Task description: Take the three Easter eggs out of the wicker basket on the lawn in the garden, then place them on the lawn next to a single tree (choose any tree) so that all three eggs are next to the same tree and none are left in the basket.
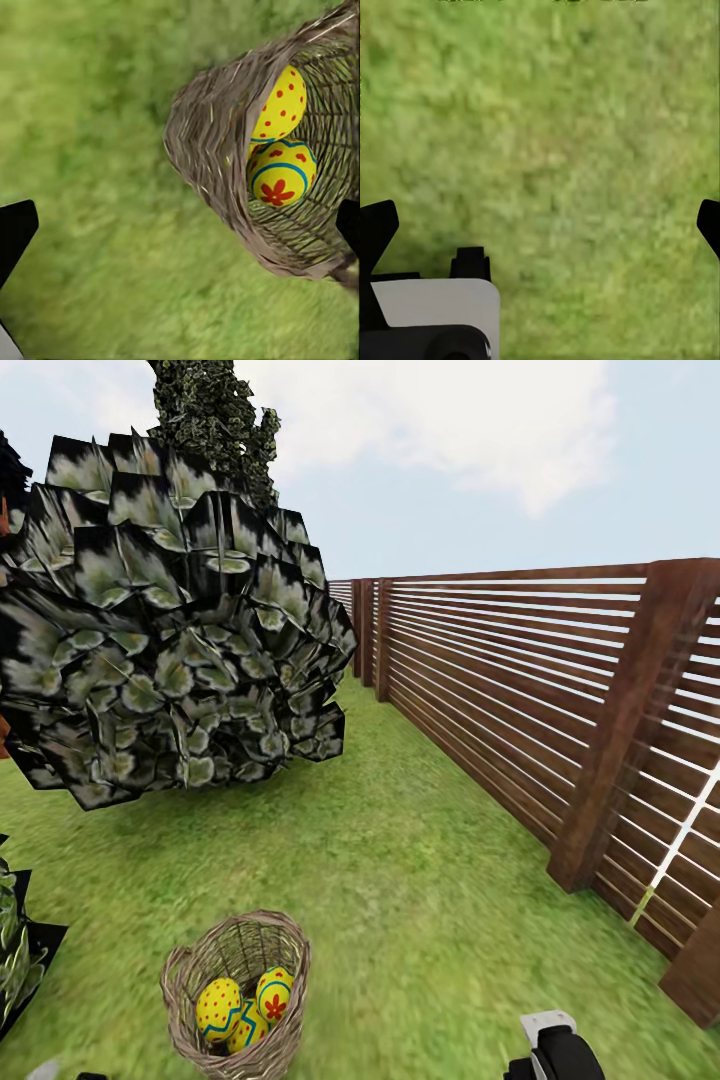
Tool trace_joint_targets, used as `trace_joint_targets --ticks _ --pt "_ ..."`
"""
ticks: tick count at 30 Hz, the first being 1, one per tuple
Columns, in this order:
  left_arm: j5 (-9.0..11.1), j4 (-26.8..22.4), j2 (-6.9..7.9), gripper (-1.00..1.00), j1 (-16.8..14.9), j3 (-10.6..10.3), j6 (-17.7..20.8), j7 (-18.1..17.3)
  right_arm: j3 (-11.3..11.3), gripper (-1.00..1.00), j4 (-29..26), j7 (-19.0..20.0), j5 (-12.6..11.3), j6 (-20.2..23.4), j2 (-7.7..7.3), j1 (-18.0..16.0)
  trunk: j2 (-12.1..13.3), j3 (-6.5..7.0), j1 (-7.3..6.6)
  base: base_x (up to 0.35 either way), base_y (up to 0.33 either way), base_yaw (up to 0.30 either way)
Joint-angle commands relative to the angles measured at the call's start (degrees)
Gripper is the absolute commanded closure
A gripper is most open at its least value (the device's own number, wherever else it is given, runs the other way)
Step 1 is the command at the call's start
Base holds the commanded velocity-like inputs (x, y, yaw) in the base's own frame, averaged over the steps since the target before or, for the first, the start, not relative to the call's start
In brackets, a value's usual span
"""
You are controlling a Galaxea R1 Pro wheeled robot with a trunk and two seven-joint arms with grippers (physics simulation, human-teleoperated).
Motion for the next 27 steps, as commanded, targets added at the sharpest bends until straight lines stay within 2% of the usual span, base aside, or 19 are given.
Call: trace_joint_targets --ticks 1,3,5,8,11,15,21,25,27 --pt "1.3 -0.1 -0.06 -1.00 0.0 0.4 0.2 0.6 0.1 -1.00 -0.1 0.1 0.4 0.3 -0.03 0.0 0.0 -0.06 0.00 0.000 0.000 0.000" --pt "6.2 -0.3 -0.12 -1.00 -0.1 0.9 -0.1 1.0 0.1 -1.00 -0.1 0.2 0.4 0.3 -0.02 0.0 0.0 -0.06 0.00 0.000 0.000 0.000" --pt "9.7 -0.4 -0.09 -1.00 -0.1 0.9 -0.2 1.9 0.1 -1.00 -0.1 0.2 0.4 0.3 -0.02 0.0 0.0 -0.06 0.00 0.000 0.000 0.000" --pt "11.8 -0.5 -0.29 -1.00 -0.1 0.9 -0.3 3.4 0.2 -1.00 -0.1 0.2 0.4 0.3 -0.02 0.0 0.0 -0.06 0.00 0.000 0.000 0.000" --pt "12.2 -1.0 -0.67 -1.00 -0.1 0.6 -0.4 3.8 0.1 -1.00 -0.2 0.2 0.4 0.3 -0.07 0.0 0.0 -0.06 0.00 0.000 0.000 0.000" --pt "12.1 -4.3 -0.78 -1.00 0.0 0.5 -0.4 4.0 0.1 -1.00 -0.2 0.2 0.4 0.3 -0.07 0.0 0.0 -0.06 0.00 0.000 0.000 0.000" --pt "11.8 -5.1 -0.83 -1.00 -0.1 0.4 -0.8 4.3 0.1 -1.00 -0.2 0.2 0.4 0.3 -0.03 0.0 0.0 -0.06 0.00 0.000 0.000 0.000" --pt "11.7 -5.1 -0.77 -1.00 -0.1 0.4 -0.9 6.0 0.1 -1.00 -0.2 0.2 0.4 0.3 -0.02 0.0 0.0 -0.06 0.00 0.000 0.000 0.000" --pt "11.6 -5.2 -0.74 -1.00 -0.1 0.4 -1.0 8.1 0.1 -1.00 -0.2 0.2 0.4 0.3 0.03 0.0 0.0 -0.06 0.00 0.000 0.000 0.000"
